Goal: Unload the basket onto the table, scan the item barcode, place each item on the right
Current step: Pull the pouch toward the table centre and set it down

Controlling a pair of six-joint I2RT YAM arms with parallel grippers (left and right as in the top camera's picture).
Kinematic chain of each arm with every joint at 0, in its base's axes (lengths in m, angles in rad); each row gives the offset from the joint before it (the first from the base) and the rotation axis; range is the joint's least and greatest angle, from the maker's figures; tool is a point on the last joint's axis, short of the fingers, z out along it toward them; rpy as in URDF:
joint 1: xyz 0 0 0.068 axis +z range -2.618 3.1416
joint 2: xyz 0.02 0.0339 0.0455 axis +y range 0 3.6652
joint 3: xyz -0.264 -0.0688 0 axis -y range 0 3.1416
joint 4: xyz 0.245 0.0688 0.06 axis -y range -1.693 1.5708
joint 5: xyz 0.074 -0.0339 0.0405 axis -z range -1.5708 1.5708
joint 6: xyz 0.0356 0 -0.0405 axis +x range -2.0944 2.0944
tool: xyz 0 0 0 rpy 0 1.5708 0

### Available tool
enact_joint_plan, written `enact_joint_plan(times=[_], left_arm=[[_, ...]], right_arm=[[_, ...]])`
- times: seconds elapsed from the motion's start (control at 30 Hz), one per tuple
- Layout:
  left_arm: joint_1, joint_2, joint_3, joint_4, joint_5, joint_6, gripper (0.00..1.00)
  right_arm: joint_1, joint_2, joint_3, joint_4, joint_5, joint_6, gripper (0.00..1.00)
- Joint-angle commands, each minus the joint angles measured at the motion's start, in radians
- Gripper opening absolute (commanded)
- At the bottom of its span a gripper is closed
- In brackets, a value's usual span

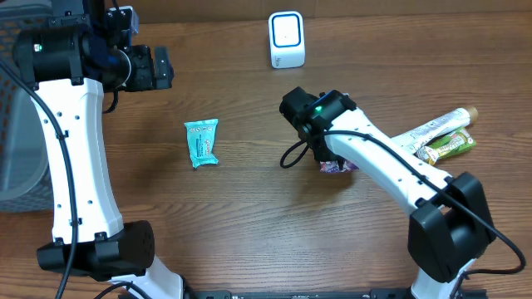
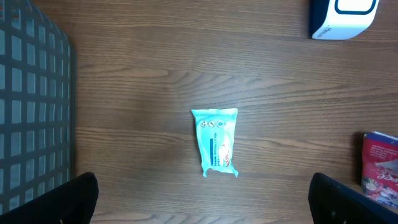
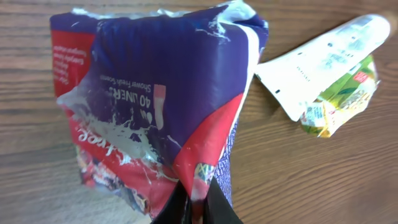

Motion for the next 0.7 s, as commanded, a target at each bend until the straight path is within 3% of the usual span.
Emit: enact_joint_plan(times=[0.0, 0.2, 0.4, 0.43, 0.47, 0.57, 0.67], left_arm=[[-0.005, 0.008, 0.004, 0.001, -0.001, -0.006, 1.0], [-0.005, 0.008, 0.004, 0.001, 0.0, -0.006, 1.0], [-0.005, 0.008, 0.004, 0.001, 0.0, -0.006, 1.0], [-0.005, 0.008, 0.004, 0.001, -0.001, -0.006, 1.0], [-0.005, 0.008, 0.004, 0.001, -0.001, -0.006, 1.0], [-0.005, 0.008, 0.004, 0.001, -0.001, -0.006, 1.0], [-0.005, 0.008, 0.004, 0.001, -0.001, -0.006, 1.0]], right_arm=[[0.023, 0.01, 0.003, 0.005, 0.063, 0.018, 0.04], [0.092, 0.01, 0.003, 0.022, -0.003, 0.011, 0.04], [0.172, 0.01, 0.003, 0.054, -0.081, 0.011, 0.16], [0.186, 0.01, 0.003, 0.064, -0.108, 0.01, 0.2], [0.197, 0.01, 0.003, 0.074, -0.132, 0.01, 0.31], [0.226, 0.01, 0.003, 0.124, -0.247, -0.038, 0.51], [0.246, 0.01, 0.003, 0.187, -0.384, -0.093, 0.61]])
